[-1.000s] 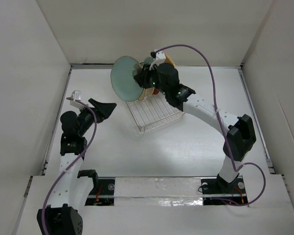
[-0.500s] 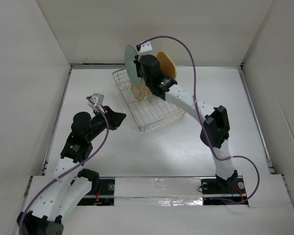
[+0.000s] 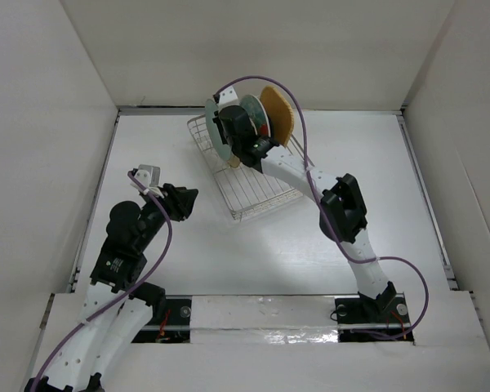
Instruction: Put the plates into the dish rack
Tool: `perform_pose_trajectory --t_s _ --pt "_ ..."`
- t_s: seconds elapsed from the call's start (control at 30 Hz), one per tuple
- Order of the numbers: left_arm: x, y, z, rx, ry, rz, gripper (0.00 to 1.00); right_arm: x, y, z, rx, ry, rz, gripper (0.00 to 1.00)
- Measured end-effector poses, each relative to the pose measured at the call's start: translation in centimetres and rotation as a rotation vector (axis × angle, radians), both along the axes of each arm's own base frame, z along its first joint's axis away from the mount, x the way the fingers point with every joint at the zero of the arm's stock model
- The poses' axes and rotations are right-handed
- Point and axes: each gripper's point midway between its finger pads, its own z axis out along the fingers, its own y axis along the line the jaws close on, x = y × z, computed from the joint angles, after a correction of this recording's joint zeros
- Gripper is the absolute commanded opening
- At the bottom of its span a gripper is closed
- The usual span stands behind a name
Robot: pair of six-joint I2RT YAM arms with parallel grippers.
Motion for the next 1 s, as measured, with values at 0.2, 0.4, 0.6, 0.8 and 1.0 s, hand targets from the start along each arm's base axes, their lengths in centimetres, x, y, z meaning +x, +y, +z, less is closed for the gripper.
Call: perform_pose_trajectory --t_s 0.2,0.4,0.6,0.8,1.0 --pt "0.2 0.1 -0.4 0.014 0.012 0.008 0.37 -0.1 0.7 -1.1 0.021 0.018 0.003 0.00" --pt "0.3 0.3 -0.5 0.016 0.012 0.017 0.37 -0.8 1.5 -4.4 0.008 0.072 0.015 0.00" --pt "0.4 0.3 -0.6 0.020 0.017 0.023 0.39 -0.9 2.2 -5.4 0.038 0.076 0.016 0.16" --pt "0.6 0.6 -0.7 0.024 0.017 0.039 0.45 -1.0 2.5 -4.7 0.081 0.072 0.012 0.90" --pt "0.7 0.9 -1.0 0.029 0.028 0.059 0.56 -3.9 1.8 0.0 0.144 0.049 0.056 1.00"
